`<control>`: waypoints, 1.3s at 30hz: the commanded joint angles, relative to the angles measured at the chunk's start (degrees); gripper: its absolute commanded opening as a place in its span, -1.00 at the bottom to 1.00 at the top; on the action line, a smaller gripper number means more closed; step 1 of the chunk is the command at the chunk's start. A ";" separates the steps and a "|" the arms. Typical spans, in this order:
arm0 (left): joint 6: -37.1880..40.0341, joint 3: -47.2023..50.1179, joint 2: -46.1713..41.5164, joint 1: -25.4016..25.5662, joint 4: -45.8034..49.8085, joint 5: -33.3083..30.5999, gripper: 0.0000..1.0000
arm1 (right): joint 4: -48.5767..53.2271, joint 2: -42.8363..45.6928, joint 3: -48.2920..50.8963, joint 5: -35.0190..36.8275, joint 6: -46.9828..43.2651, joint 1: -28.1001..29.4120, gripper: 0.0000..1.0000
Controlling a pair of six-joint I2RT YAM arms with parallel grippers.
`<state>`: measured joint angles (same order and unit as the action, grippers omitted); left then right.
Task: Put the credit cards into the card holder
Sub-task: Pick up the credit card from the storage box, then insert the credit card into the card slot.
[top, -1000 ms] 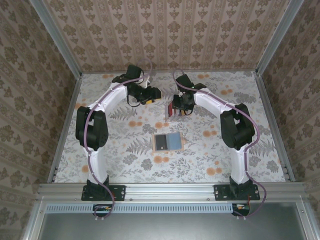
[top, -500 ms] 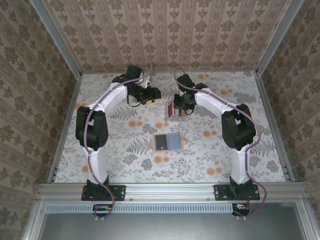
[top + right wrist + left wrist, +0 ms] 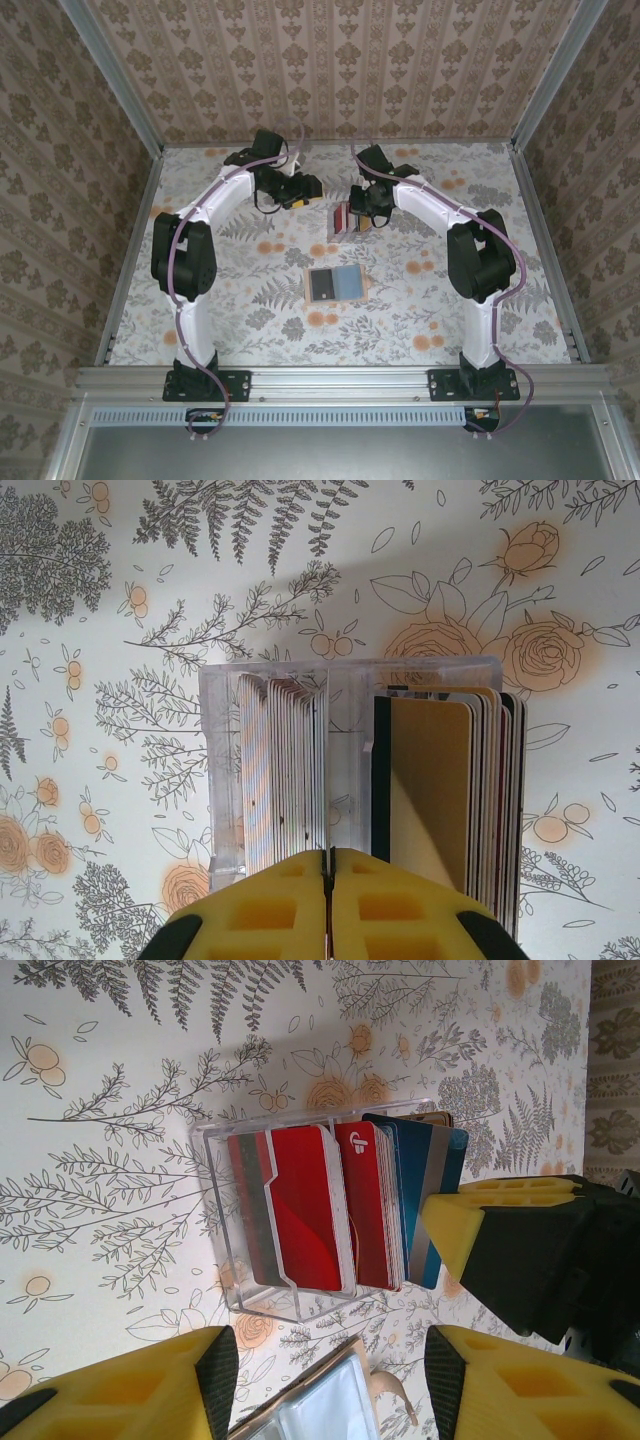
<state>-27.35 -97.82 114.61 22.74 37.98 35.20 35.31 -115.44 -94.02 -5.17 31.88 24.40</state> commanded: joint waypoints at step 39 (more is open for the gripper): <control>3.27 -3.03 2.52 -0.94 3.41 -0.77 0.11 | -11.59 21.89 25.39 -22.06 -0.58 7.06 -0.79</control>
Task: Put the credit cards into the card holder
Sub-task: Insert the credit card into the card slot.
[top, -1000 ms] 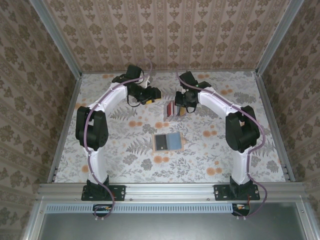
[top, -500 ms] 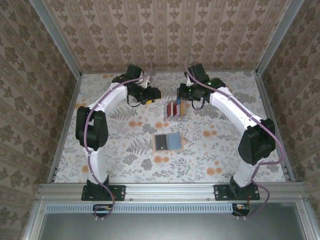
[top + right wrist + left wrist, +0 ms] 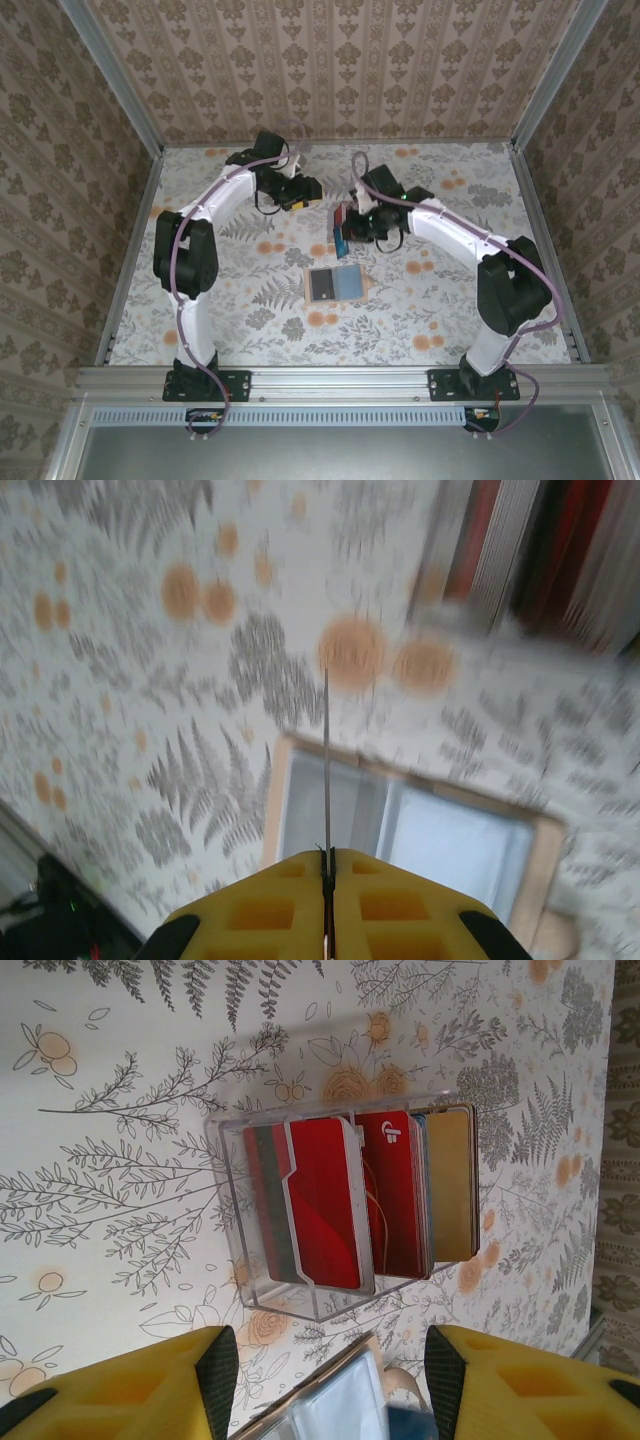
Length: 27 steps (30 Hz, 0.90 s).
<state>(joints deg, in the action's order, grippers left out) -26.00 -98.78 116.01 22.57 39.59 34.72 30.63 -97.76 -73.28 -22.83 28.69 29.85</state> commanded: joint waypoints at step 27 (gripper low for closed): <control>-4.99 30.52 -20.95 6.64 -3.50 -12.98 0.08 | -21.34 1.87 20.48 -6.97 8.74 2.16 -0.79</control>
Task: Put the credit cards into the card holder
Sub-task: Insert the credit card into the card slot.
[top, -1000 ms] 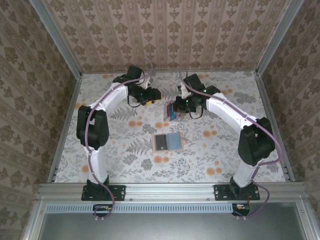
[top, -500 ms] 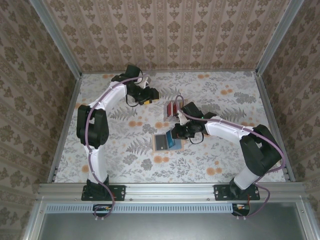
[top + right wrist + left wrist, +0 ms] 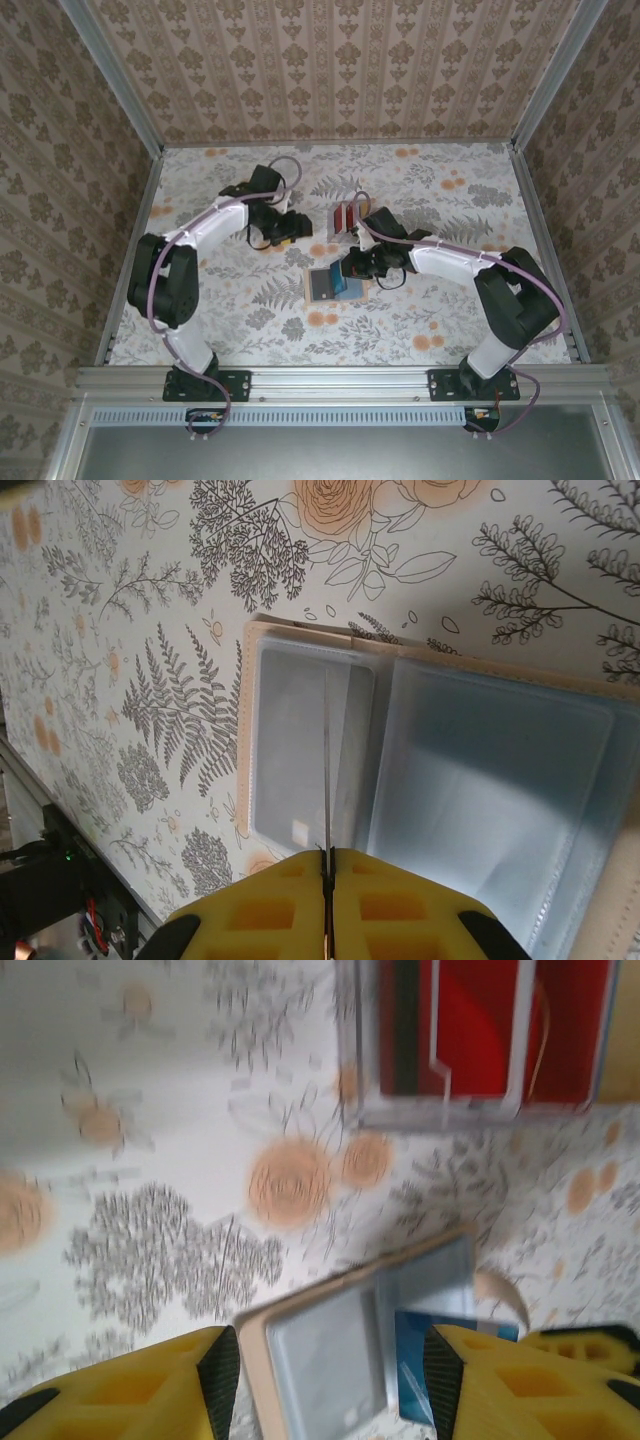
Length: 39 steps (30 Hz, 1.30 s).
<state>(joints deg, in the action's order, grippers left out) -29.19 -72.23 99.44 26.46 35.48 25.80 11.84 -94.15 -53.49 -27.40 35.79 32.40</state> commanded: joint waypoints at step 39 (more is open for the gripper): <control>-13.04 20.83 -0.38 11.68 -13.16 -2.77 -0.45 | -1.14 -7.75 2.63 -0.14 1.57 -0.36 -0.76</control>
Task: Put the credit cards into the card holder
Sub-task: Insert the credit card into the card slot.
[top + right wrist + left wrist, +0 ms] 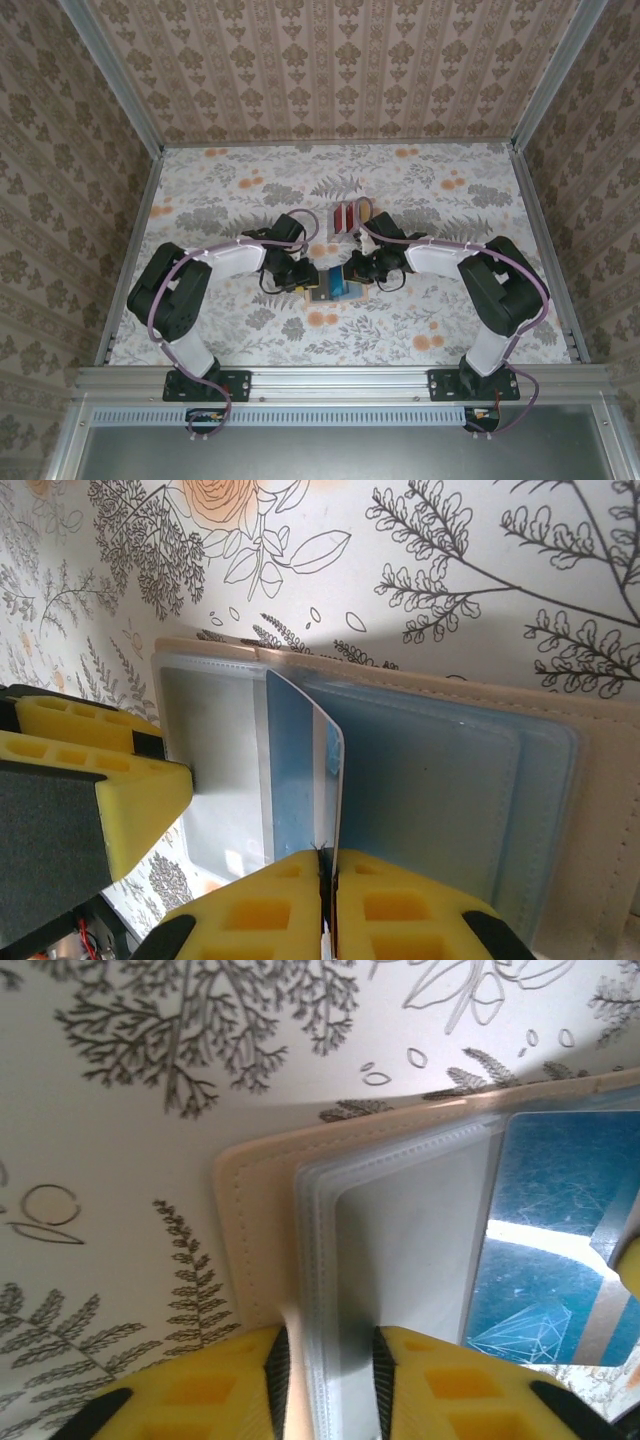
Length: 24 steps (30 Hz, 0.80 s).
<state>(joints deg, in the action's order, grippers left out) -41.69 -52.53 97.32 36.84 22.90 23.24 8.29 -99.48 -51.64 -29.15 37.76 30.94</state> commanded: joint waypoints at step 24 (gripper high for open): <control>-0.14 -1.18 3.38 2.29 0.27 -0.83 -0.59 | 4.95 -6.89 -4.55 3.48 -1.34 4.82 -0.75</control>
<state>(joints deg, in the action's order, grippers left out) -41.87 -53.56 98.32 38.09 22.37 23.18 9.21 -103.83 -55.24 -28.51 37.65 34.46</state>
